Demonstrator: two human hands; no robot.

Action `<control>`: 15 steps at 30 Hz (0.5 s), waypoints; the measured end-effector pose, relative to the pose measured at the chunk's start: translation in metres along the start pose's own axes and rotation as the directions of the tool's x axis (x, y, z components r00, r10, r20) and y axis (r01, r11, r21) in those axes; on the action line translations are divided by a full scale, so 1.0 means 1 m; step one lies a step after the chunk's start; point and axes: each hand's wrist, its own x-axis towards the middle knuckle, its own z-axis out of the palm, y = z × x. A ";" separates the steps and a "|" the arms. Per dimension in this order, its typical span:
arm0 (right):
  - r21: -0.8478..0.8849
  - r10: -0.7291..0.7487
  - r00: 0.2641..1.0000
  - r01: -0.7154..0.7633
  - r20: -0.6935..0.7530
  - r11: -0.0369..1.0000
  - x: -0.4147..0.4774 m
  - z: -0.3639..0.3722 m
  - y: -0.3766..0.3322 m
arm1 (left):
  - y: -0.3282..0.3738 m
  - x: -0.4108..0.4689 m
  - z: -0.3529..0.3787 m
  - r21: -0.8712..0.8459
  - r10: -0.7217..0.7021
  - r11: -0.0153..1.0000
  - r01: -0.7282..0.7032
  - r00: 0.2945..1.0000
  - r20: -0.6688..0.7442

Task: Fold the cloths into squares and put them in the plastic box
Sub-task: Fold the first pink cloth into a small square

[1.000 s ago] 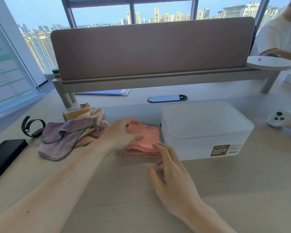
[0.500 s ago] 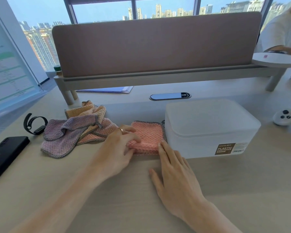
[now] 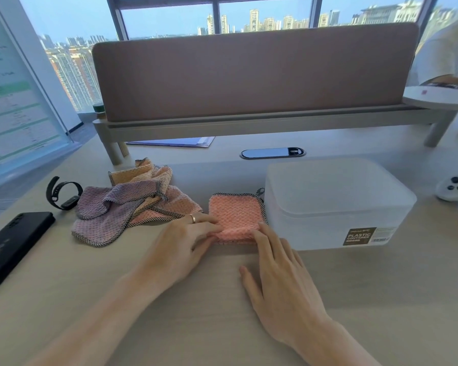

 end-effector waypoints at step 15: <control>-0.068 0.022 1.000 -0.023 -0.019 0.997 0.000 0.001 -0.003 | 0.005 0.007 0.001 0.018 -0.082 0.996 0.082 0.997 -0.016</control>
